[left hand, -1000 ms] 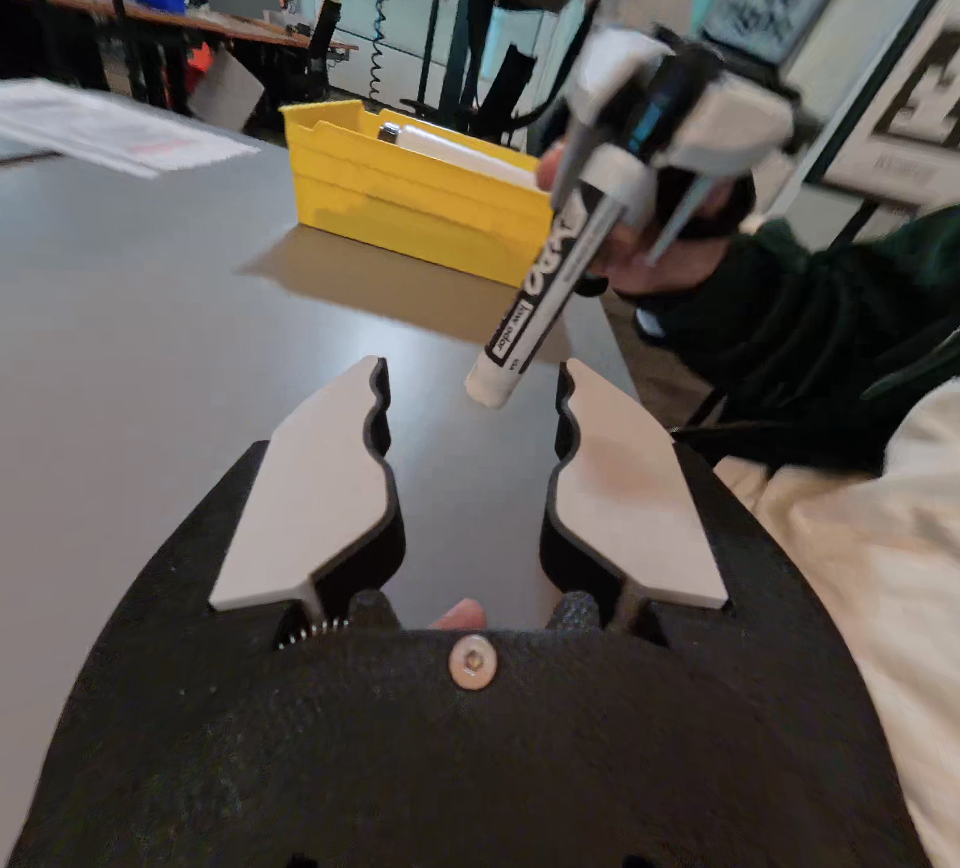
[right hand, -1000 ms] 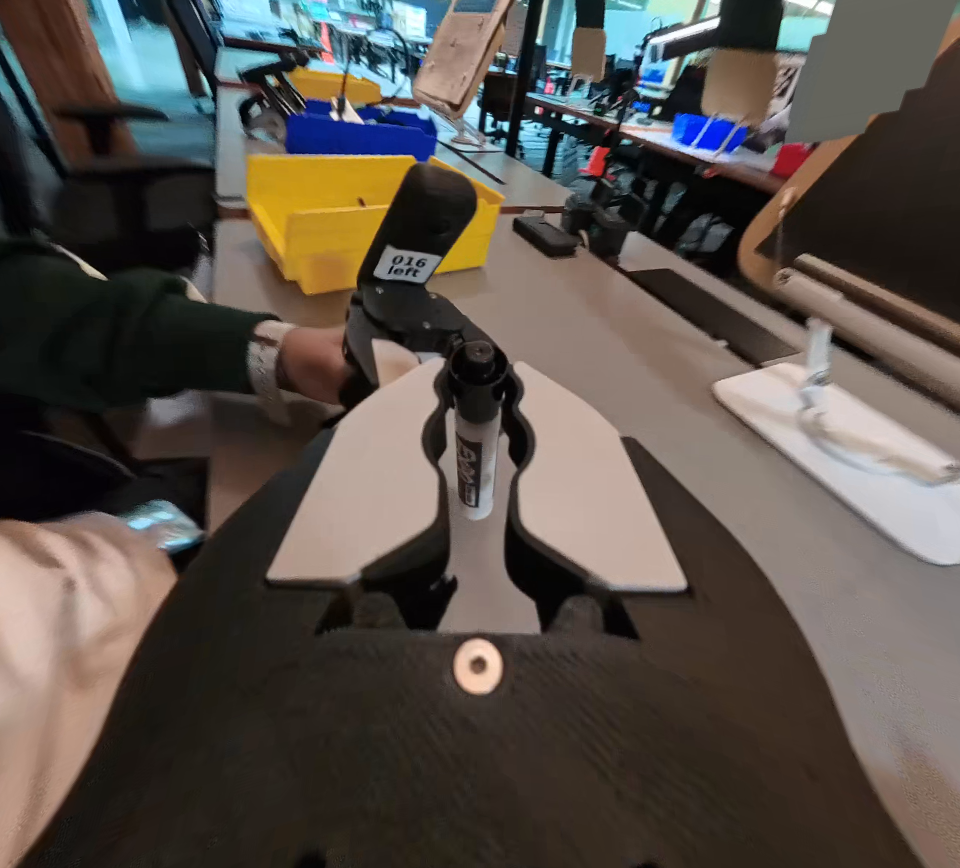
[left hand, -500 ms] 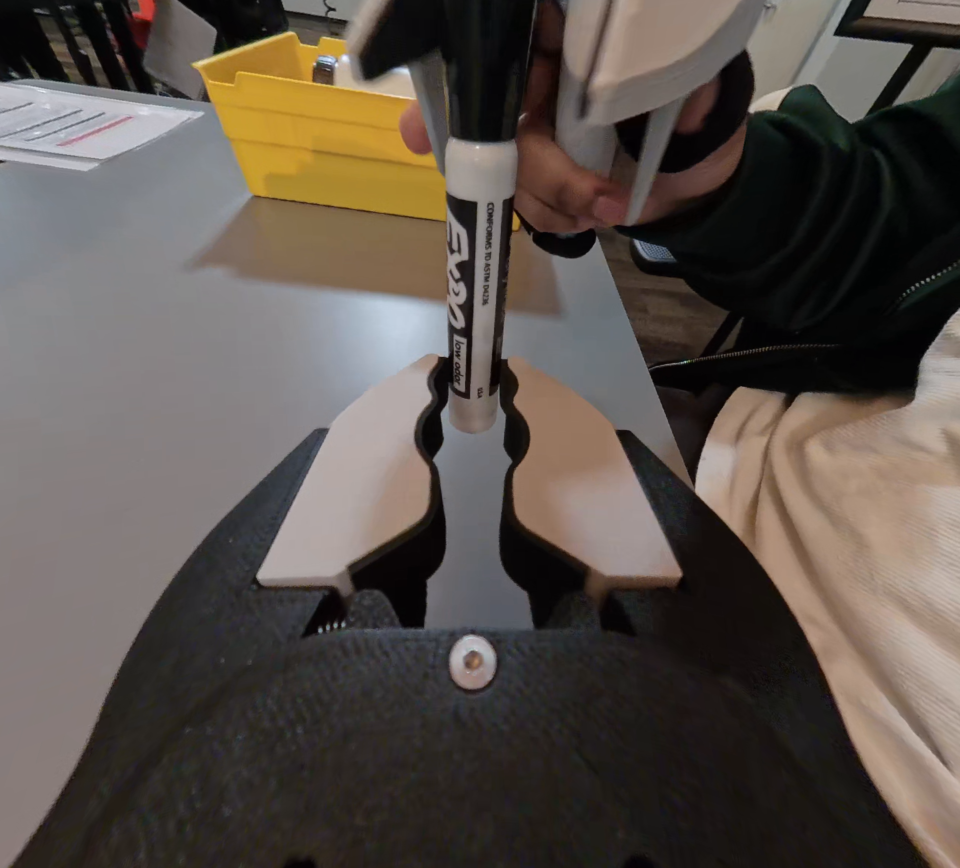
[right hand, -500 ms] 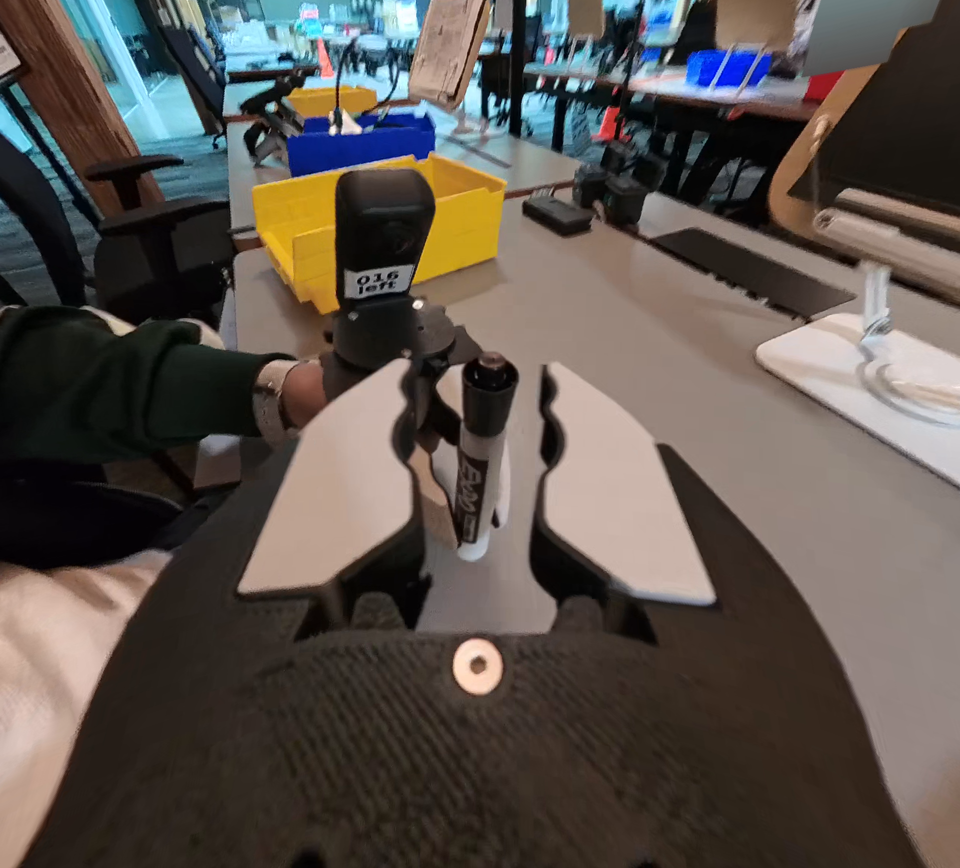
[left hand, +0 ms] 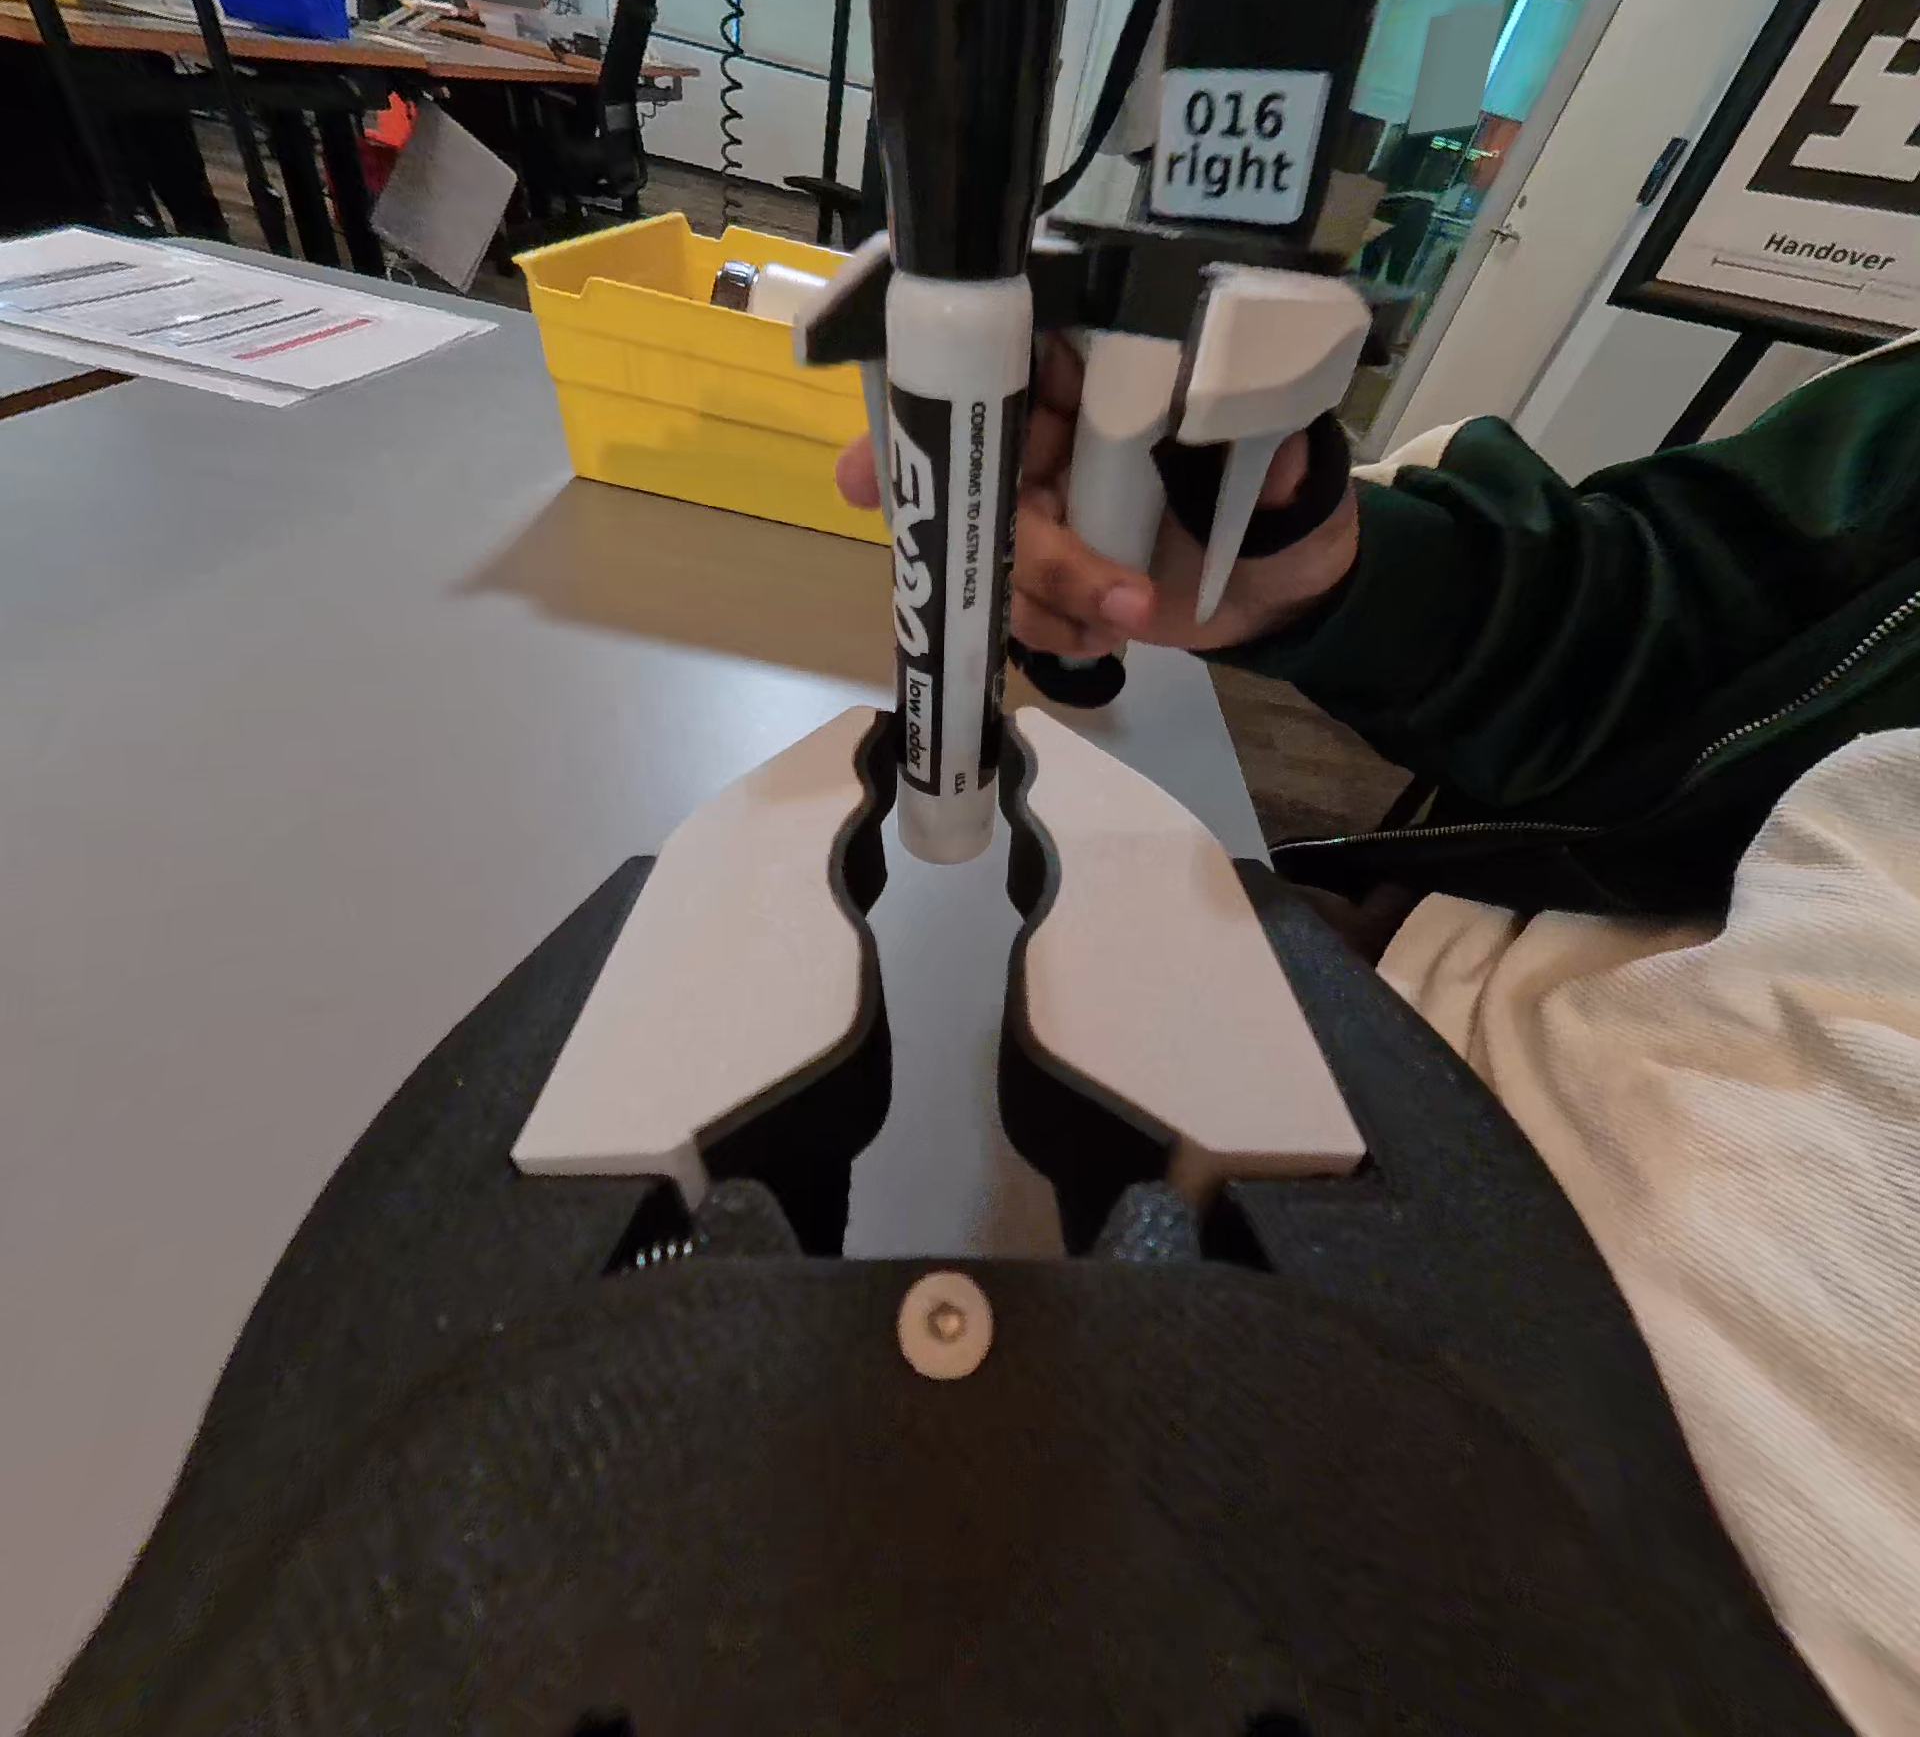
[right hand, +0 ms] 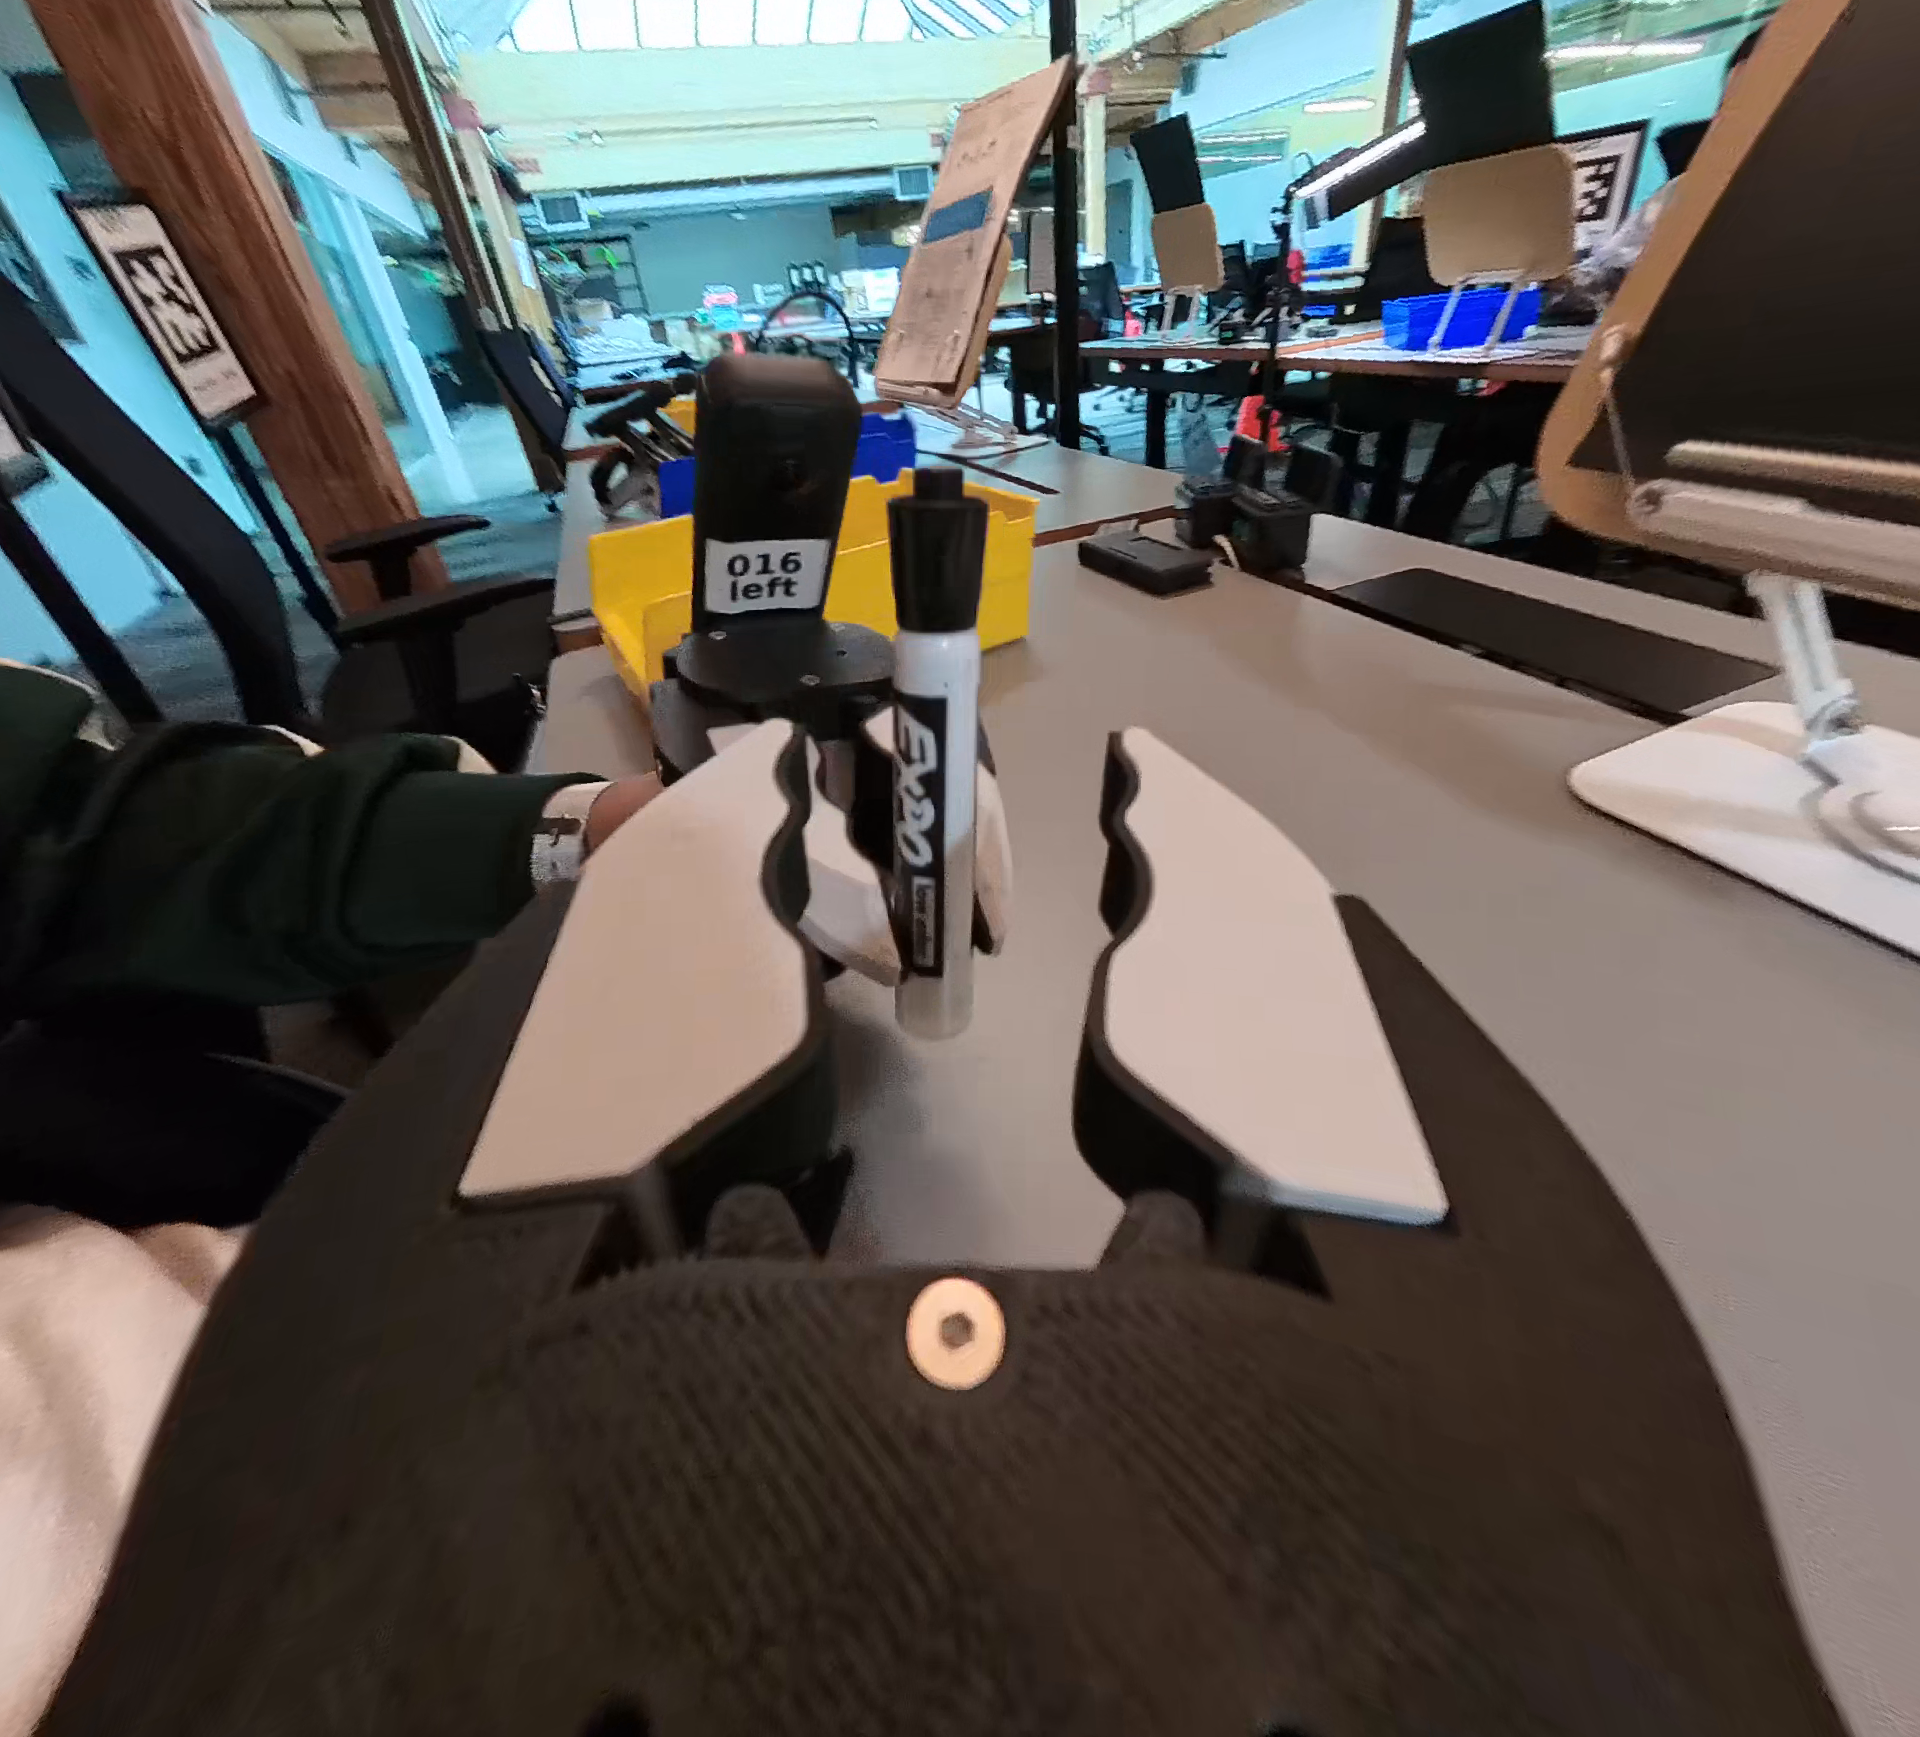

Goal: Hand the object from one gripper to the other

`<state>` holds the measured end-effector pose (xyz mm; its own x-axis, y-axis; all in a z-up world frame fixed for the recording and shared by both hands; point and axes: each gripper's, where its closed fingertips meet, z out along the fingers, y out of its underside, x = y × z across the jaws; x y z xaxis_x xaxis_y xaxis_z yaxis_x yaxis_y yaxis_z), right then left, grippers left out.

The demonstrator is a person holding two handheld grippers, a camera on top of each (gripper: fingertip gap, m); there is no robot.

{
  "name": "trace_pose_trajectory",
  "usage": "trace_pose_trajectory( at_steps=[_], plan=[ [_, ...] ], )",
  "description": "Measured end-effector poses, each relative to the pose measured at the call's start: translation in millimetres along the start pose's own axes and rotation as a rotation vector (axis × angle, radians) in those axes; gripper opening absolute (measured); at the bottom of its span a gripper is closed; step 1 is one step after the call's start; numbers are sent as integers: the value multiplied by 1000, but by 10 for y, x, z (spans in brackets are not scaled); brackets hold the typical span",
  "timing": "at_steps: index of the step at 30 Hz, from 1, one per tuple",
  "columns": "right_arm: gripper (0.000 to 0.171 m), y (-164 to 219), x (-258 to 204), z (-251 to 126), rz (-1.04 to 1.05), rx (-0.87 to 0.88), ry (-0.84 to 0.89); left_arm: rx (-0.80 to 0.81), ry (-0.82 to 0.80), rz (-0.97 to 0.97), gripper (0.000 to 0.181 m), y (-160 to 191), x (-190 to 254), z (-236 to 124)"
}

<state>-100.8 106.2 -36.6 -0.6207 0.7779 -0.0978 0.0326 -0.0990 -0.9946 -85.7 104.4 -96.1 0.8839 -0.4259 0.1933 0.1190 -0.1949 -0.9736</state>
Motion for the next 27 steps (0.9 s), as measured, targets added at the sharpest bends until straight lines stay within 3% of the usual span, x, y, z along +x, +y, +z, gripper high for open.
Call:
trace_pose_trajectory(
  at_steps=[3, 7, 15, 21, 27],
  plan=[
    [48, 107, -17, 45, 50, 3, -29, -30, 12, 4, 19, 14, 47, 16],
    [19, 267, -81, 89, 67, -56, -76, -92, 14, 7, 19, 103, 80, 76],
    [19, 174, -88, 49, 28, -29, -60, -8, 39, -2, 21, 12, 98, 55],
    [19, 188, -53, 25, 81, -31, -70, 135, 92, -67, 42, -228, 135, -62],
    [19, 304, -164, 108, 74, -79, -109, 285, 91, -121, 38, -510, 90, -256]
  ],
)
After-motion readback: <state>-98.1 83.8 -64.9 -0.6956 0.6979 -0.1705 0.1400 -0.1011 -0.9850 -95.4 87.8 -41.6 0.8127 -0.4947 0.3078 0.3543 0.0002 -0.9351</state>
